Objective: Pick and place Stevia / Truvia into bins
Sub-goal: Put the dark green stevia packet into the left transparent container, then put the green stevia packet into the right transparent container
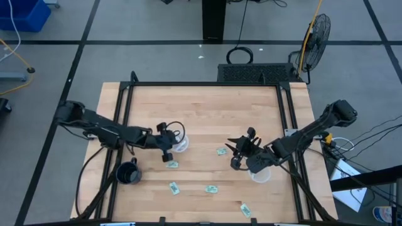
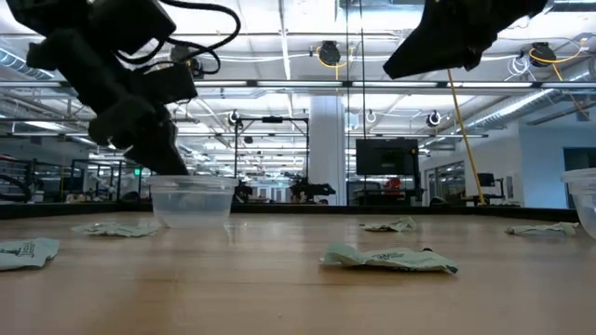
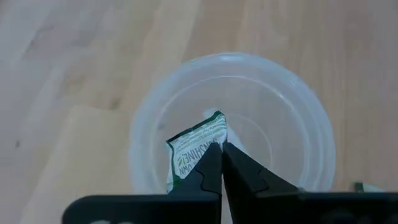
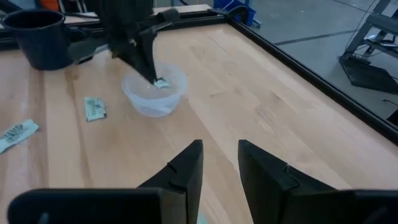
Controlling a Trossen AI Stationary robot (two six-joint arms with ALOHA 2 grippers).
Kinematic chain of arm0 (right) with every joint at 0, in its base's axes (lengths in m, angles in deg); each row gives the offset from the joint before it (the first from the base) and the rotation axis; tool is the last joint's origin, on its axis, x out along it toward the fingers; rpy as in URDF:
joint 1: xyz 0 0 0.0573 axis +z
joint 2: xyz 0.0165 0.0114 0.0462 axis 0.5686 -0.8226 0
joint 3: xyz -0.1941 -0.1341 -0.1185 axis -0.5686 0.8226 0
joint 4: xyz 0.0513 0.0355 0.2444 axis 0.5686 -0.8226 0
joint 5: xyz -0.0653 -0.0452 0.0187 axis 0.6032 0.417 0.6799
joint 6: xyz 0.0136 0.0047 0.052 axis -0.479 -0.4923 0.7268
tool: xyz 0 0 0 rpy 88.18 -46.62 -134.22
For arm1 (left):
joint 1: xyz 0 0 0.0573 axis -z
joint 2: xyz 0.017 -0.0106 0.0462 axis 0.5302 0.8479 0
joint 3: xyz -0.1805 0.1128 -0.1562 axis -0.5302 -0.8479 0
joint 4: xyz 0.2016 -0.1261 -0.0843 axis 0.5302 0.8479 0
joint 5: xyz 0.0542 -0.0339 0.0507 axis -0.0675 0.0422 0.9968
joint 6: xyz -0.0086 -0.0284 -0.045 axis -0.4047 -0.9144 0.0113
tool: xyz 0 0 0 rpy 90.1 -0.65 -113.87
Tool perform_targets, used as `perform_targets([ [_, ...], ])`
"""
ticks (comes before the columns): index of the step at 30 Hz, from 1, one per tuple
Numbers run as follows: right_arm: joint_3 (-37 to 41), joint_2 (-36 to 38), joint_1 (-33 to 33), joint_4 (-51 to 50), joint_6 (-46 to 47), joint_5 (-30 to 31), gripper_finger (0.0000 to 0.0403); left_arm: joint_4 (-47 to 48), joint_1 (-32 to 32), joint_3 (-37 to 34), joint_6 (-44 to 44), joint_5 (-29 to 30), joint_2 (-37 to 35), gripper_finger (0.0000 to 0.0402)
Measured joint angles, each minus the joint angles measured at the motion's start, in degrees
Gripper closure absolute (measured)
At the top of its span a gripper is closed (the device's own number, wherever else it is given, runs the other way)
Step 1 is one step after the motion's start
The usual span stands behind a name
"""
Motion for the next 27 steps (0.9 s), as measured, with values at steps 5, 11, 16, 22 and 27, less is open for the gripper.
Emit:
perform_targets([
  [5,3.24,0.00,-1.64,4.85,-0.32,-0.02,0.0309,-2.99,0.02,0.18,0.34,-3.86,4.60,0.0359],
  [11,4.46,0.02,-4.01,5.51,-2.99,-7.05,0.0309,-4.41,0.02,0.26,1.39,-3.74,4.83,0.0335],
  [16,5.44,0.02,-5.69,8.84,-6.48,-10.71,0.0305,-4.35,0.02,0.27,3.76,-3.40,3.37,0.0315],
  [22,7.13,-0.14,-8.39,11.26,-9.10,-15.42,0.0278,-0.99,0.02,3.38,8.40,-2.07,-0.97,0.0299],
  [27,7.31,-3.49,-12.01,11.22,-9.34,-23.53,0.0242,5.46,0.02,8.17,11.84,0.41,-5.21,0.0298],
])
